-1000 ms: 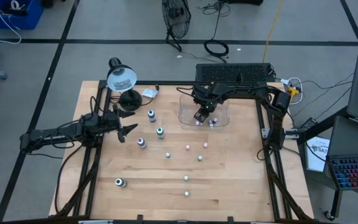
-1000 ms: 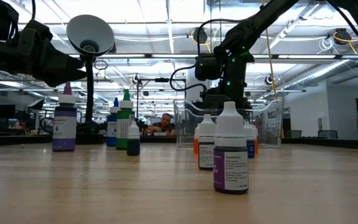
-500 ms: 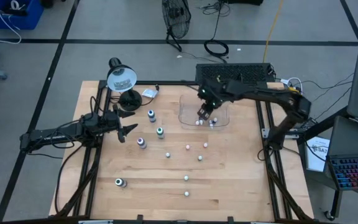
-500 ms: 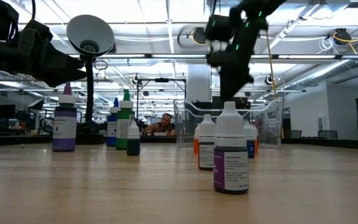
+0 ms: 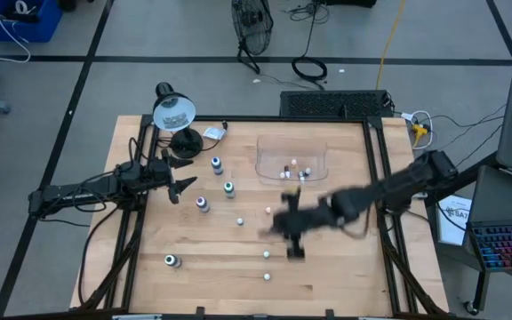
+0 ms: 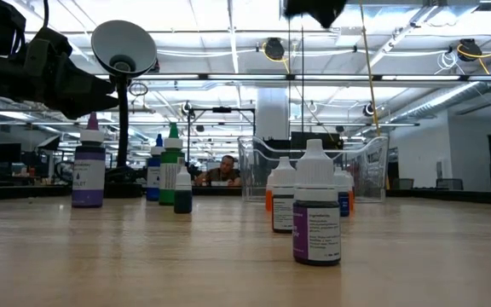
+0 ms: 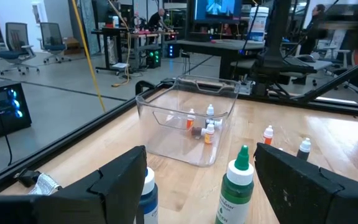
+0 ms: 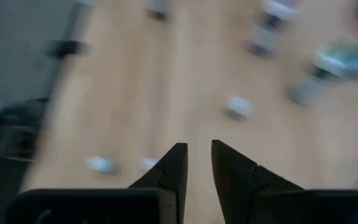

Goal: Pick & Place food coloring
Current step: Put the purple food coloring into the transparent bin, then put the orange food coloring into the transparent bin

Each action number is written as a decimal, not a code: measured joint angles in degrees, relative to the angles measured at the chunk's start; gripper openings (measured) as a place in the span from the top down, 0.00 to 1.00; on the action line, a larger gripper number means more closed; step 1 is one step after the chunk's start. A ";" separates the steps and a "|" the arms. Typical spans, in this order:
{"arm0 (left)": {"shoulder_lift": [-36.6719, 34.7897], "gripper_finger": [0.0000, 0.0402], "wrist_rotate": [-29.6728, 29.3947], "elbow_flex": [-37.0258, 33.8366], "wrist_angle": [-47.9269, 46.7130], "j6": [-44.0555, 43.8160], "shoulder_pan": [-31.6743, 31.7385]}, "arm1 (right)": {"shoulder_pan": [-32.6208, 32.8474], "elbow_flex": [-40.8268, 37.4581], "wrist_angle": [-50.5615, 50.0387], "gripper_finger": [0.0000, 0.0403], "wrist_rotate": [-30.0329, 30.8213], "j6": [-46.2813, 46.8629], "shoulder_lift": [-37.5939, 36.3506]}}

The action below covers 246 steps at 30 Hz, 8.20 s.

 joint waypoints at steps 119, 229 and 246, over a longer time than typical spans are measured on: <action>0.02 0.26 0.02 -0.01 -0.03 0.00 0.00 | -19.14 3.72 -16.03 0.86 19.67 -1.27 -9.79; 0.00 0.26 0.04 -0.02 -0.02 0.00 0.00 | -4.11 -31.98 12.03 0.62 17.93 9.49 -4.67; 0.00 0.26 0.02 -0.02 -0.04 0.00 -0.01 | -4.48 -36.64 19.28 0.63 17.92 11.76 -4.67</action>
